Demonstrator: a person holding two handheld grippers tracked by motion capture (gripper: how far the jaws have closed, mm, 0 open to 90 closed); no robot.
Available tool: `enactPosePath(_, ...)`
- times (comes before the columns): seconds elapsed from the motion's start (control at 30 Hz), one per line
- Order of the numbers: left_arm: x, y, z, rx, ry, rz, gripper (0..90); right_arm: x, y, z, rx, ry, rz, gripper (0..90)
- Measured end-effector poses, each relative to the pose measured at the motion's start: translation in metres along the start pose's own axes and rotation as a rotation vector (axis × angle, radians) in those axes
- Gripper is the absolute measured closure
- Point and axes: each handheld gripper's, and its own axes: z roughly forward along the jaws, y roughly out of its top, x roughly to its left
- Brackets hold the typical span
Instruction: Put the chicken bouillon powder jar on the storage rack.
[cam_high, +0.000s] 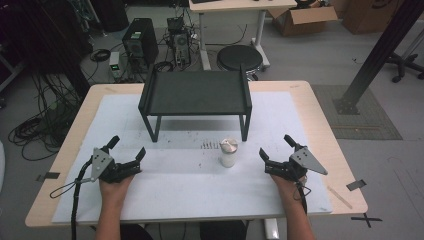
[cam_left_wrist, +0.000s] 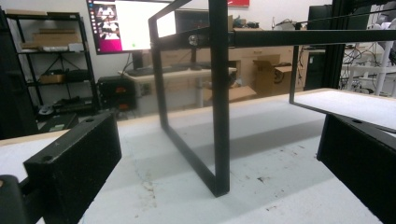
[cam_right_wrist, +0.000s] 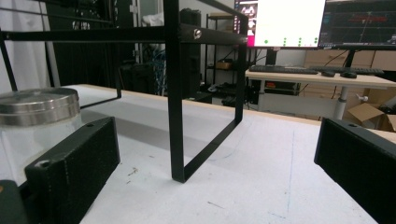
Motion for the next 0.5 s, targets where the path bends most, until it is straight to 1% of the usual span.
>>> enactPosePath(0.1,0.000,0.000,0.000,-0.004,0.000,0.004,0.2,-0.001,0.001,0.001,0.011,0.020,0.005,0.0)
enactPosePath(0.23,0.000,0.000,0.000,-0.005,-0.001,0.003,0.2,-0.004,0.003,0.001,0.011,0.050,0.042,0.0)
enactPosePath(0.3,0.000,0.000,0.000,-0.004,-0.001,0.003,0.2,-0.004,0.006,0.000,0.014,0.064,0.033,0.0)
enactPosePath(0.5,0.000,0.000,0.000,-0.004,-0.002,-0.001,0.2,0.003,0.016,0.003,0.037,0.134,0.005,0.0)
